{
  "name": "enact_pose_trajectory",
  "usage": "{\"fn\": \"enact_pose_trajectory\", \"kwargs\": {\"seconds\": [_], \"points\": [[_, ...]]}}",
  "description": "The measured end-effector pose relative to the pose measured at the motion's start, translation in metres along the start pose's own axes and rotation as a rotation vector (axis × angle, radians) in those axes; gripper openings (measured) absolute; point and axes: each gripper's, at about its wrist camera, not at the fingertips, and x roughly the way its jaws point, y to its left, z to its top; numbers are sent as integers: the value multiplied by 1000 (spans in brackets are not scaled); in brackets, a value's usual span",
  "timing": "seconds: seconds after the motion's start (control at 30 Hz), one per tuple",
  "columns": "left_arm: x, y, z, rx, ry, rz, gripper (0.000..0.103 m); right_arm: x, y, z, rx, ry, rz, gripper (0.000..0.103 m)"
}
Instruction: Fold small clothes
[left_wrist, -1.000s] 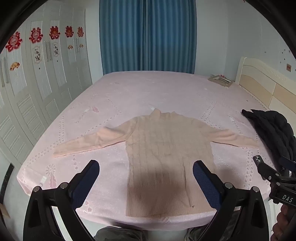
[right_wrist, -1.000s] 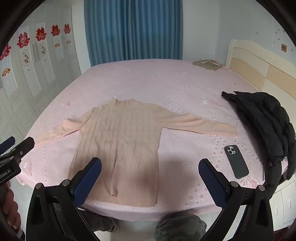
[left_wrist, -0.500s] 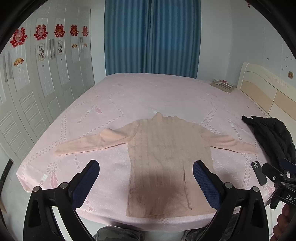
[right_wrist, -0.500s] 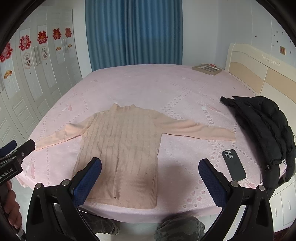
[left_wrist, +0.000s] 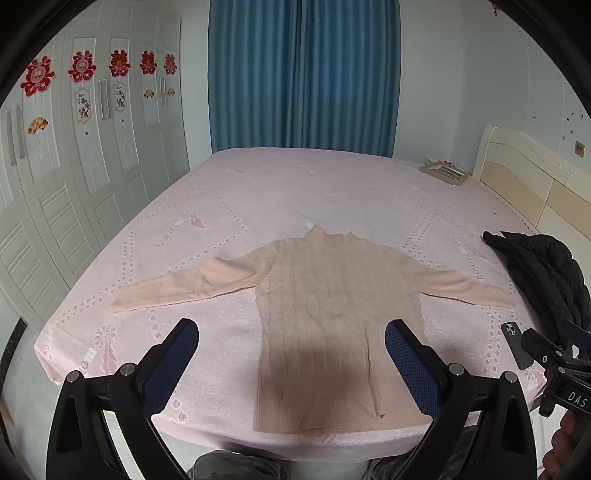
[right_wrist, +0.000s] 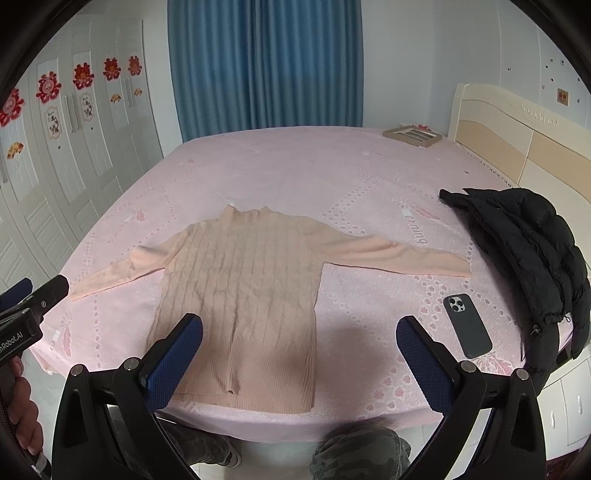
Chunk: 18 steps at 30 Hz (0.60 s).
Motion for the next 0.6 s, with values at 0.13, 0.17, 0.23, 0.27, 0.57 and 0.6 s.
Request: {"fn": "enact_pose_trajectory", "kwargs": {"seconds": [0.13, 0.17, 0.23, 0.27, 0.57, 0.6], "points": [[1, -1, 1, -11, 8, 2, 102, 0, 1, 0, 1, -2, 2, 102], [1, -1, 0, -13, 9, -1, 102, 0, 1, 0, 2, -2, 4, 102], [2, 0, 1, -14, 11, 1, 102, 0, 2, 1, 2, -2, 6, 103], [2, 1, 1, -15, 12, 2, 102, 0, 0, 1, 2, -3, 7, 103], [2, 6, -1, -36, 14, -2, 102, 0, 5, 2, 4, 1, 17, 102], [2, 6, -1, -39, 15, -4, 102, 0, 6, 1, 3, 2, 18, 102]]}}
